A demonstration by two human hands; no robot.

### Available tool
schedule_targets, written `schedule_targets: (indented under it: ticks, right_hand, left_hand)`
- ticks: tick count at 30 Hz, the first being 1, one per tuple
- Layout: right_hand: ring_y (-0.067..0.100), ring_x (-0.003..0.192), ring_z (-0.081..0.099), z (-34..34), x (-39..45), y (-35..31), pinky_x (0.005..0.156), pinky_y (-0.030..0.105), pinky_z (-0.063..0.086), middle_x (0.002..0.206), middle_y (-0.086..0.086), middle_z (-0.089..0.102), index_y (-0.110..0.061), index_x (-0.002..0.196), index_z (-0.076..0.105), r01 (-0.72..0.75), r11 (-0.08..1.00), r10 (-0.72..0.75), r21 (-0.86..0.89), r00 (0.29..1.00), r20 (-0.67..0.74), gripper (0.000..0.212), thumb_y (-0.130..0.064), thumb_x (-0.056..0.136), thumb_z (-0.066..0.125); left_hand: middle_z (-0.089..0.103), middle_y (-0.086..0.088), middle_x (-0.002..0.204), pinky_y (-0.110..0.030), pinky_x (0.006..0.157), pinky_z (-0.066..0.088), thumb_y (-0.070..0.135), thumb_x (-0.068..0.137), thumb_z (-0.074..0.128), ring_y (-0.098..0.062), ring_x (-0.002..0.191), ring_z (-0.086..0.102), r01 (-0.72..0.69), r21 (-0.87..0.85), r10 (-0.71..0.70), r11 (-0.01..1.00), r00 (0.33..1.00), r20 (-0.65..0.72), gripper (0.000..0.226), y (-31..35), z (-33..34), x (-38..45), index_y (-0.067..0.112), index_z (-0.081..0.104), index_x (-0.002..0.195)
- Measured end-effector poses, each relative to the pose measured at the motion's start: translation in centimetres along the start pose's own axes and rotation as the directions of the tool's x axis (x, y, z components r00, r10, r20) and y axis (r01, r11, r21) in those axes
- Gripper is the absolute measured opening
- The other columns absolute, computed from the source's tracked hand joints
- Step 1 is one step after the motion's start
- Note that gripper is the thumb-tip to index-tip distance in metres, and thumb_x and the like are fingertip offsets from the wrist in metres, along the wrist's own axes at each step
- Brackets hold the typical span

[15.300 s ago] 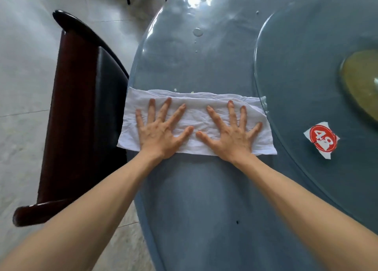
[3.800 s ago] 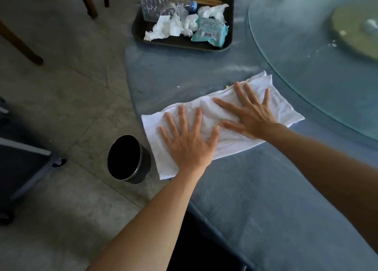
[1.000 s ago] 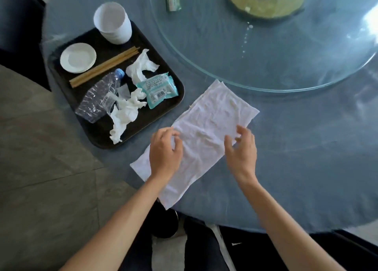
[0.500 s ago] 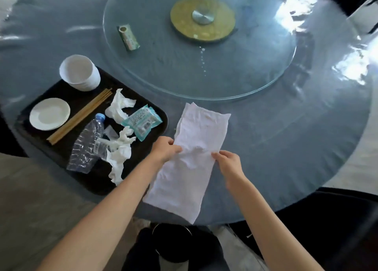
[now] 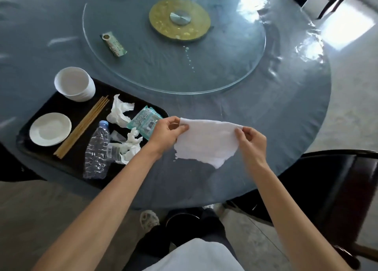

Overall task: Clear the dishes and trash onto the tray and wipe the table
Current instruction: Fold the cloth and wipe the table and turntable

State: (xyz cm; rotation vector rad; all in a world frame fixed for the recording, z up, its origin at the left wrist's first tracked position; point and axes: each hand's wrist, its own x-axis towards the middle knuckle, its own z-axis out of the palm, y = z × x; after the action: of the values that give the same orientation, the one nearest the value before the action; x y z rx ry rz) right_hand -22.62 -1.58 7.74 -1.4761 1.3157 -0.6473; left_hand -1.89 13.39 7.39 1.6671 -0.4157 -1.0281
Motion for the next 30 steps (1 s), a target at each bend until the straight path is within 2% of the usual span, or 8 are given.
schedule_targets:
  ticks: [5, 10, 13, 15, 21, 24, 27, 30]
  right_hand:
    - [-0.004, 0.076, 0.067, -1.4, -0.2, -1.4, 0.073, 0.014, 0.05, 0.079, -0.019, 0.075, -0.028, 0.094, 0.074, 0.107, 0.994, -0.108, -0.021, 0.991, -0.076, 0.005, -0.027, 0.098, 0.07]
    - [-0.003, 0.081, 0.068, -2.8, -0.1, -4.2, 0.075, 0.016, 0.052, 0.085, -0.018, 0.076, -0.029, 0.1, 0.074, 0.143, 0.989, -0.144, 0.036, 0.989, 0.039, 0.012, -0.019, 0.095, 0.074]
    - [0.007, 0.092, 0.072, -3.2, -0.3, -5.5, 0.08, 0.019, 0.057, 0.095, -0.006, 0.075, -0.041, 0.115, 0.065, 0.184, 0.981, -0.192, 0.069, 0.97, 0.147, 0.049, -0.006, 0.085, 0.082]
    - [0.005, 0.088, 0.071, -3.1, -0.4, -6.3, 0.076, 0.017, 0.055, 0.094, 0.001, 0.071, -0.048, 0.119, 0.057, 0.238, 0.969, -0.244, 0.058, 0.963, 0.118, 0.065, 0.0, 0.083, 0.082]
    - [-0.004, 0.073, 0.066, -2.8, 0.5, -8.2, 0.073, 0.012, 0.053, 0.083, -0.004, 0.065, -0.052, 0.115, 0.05, 0.42, 0.907, -0.416, 0.027, 0.905, -0.086, 0.067, 0.0, 0.085, 0.081]
    - [-0.008, 0.08, 0.063, -2.7, 2.0, -9.0, 0.078, 0.014, 0.053, 0.086, -0.007, 0.062, -0.049, 0.111, 0.052, 0.471, 0.881, -0.463, 0.046, 0.878, -0.123, 0.058, -0.002, 0.089, 0.078]
    - [-0.009, 0.104, 0.061, -2.6, 4.5, -9.5, 0.086, 0.02, 0.056, 0.117, 0.007, 0.064, -0.051, 0.11, 0.057, 0.439, 0.895, -0.433, 0.084, 0.898, -0.079, 0.05, -0.007, 0.093, 0.075]
    - [0.003, 0.117, 0.064, -2.3, 8.0, -9.6, 0.091, 0.023, 0.056, 0.132, 0.003, 0.061, -0.067, 0.108, 0.052, 0.386, 0.905, -0.404, 0.18, 0.912, 0.076, 0.066, -0.006, 0.094, 0.073]
  left_hand:
    - [0.078, -0.004, 0.092, -0.03, 0.079, 0.055, 0.02, 0.086, 0.081, -0.012, 0.083, 0.071, -0.093, 0.042, 0.092, 0.995, 0.995, 0.026, 0.011, 0.3, 0.2, -0.6, 0.013, 0.075, 0.093]
    - [0.057, 0.004, 0.122, -0.006, 0.085, 0.043, 0.031, 0.08, 0.086, -0.006, 0.11, 0.059, -0.245, 0.246, 0.252, 0.938, 0.968, 0.002, 0.022, 2.7, -1.3, 0.5, 0.022, 0.075, 0.097]
    - [0.055, 0.003, 0.136, -0.026, 0.101, 0.042, 0.016, 0.08, 0.086, -0.008, 0.127, 0.052, -0.337, 0.227, 0.317, 0.914, 0.941, 0.122, 0.041, 4.5, -1.9, 0.9, 0.019, 0.068, 0.117]
    - [0.059, 0.002, 0.135, -0.025, 0.101, 0.038, 0.009, 0.081, 0.083, -0.01, 0.129, 0.052, -0.439, 0.242, 0.399, 0.865, 0.896, 0.197, 0.05, 5.6, -2.2, 1.2, 0.014, 0.061, 0.125]
    - [0.07, -0.001, 0.111, -0.043, 0.095, 0.055, 0.011, 0.089, 0.074, -0.019, 0.106, 0.069, -0.656, 0.22, 0.64, 0.722, 0.754, 0.147, 0.028, 8.7, -1.2, 2.3, 0.012, 0.058, 0.112]
    - [0.07, 0.001, 0.106, -0.047, 0.076, 0.059, 0.013, 0.092, 0.072, -0.025, 0.089, 0.075, -0.625, 0.145, 0.615, 0.767, 0.781, 0.108, 0.029, 10.1, -0.5, 3.0, 0.03, 0.057, 0.11]
    - [0.071, 0.003, 0.104, -0.043, 0.068, 0.059, 0.021, 0.089, 0.076, -0.024, 0.083, 0.076, -0.574, 0.109, 0.571, 0.811, 0.819, 0.063, 0.031, 11.1, 0.3, 3.9, 0.041, 0.057, 0.105]
    - [0.075, 0.003, 0.1, -0.031, 0.064, 0.058, 0.025, 0.079, 0.085, -0.023, 0.078, 0.076, -0.486, -0.018, 0.485, 0.874, 0.874, -0.035, 0.044, 11.4, 1.2, 5.3, 0.043, 0.05, 0.1]
